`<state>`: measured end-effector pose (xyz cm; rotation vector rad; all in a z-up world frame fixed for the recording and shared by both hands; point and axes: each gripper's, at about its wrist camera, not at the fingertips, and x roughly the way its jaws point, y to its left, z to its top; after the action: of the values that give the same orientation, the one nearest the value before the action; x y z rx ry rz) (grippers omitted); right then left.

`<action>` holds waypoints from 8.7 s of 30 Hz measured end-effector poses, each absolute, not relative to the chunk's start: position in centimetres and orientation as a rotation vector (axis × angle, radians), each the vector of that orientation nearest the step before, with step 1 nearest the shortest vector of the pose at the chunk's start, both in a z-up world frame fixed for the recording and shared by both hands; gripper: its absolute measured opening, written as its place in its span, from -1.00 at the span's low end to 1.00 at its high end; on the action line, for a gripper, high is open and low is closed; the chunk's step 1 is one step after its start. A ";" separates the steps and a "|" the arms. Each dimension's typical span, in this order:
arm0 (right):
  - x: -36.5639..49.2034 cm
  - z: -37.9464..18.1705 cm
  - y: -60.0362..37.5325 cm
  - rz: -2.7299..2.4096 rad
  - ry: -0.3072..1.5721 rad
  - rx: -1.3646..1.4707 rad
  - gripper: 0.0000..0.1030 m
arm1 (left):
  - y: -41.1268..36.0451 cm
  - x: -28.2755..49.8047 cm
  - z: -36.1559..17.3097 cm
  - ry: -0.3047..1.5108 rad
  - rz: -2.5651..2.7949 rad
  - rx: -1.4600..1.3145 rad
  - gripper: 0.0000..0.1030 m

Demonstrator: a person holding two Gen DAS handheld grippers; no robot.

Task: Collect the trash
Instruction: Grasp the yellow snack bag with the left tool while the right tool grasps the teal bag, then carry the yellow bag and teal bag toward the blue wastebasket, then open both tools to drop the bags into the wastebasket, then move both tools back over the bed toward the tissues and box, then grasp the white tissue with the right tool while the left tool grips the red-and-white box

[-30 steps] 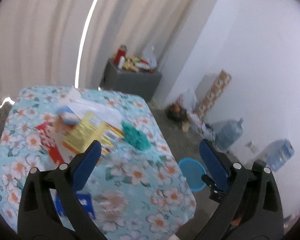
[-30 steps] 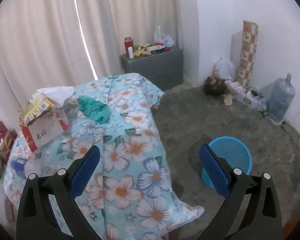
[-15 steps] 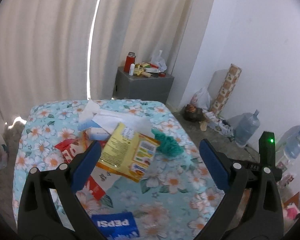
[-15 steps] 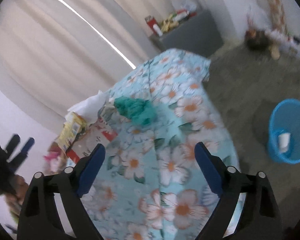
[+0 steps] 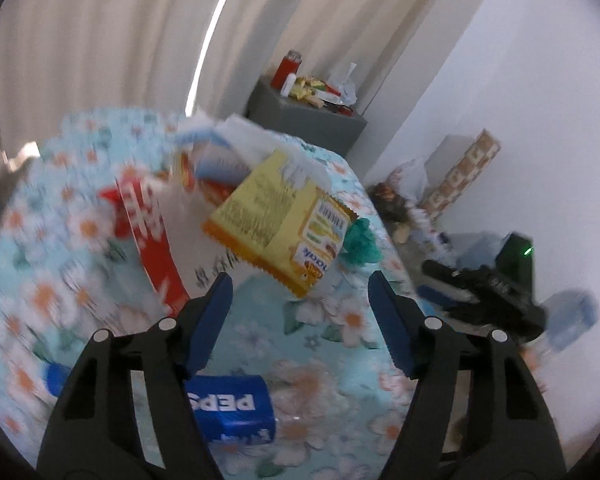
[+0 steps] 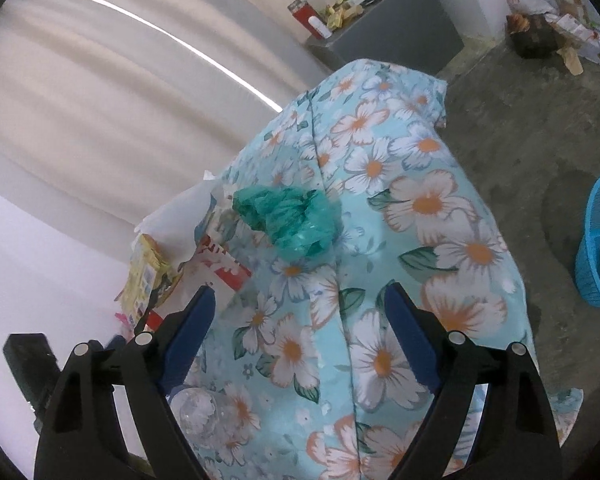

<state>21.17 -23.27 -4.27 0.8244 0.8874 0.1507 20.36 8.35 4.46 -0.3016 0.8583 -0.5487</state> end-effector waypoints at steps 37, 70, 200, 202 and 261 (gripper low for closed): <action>28.1 -8.3 -23.6 0.214 0.933 1.024 -0.27 | 11.3 21.4 2.5 0.851 -0.747 -0.737 -0.84; 15.6 -5.1 -27.4 0.203 0.752 1.145 -0.34 | 6.3 15.1 7.7 0.767 -0.920 -0.562 -1.00; 32.9 -2.2 -18.4 0.426 0.957 0.975 0.18 | 12.6 23.3 9.4 0.714 -0.464 -0.294 0.61; 33.9 -2.7 -17.7 0.423 0.989 0.973 0.03 | 12.7 23.4 9.1 0.715 -0.462 -0.293 0.61; 24.5 3.9 -23.0 0.413 0.750 0.950 -0.97 | 10.0 27.8 4.2 0.821 -0.330 -0.086 -0.57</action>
<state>24.46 -22.97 3.92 0.9504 0.7502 0.4131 27.76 10.01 4.19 -0.0858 0.8212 -0.3299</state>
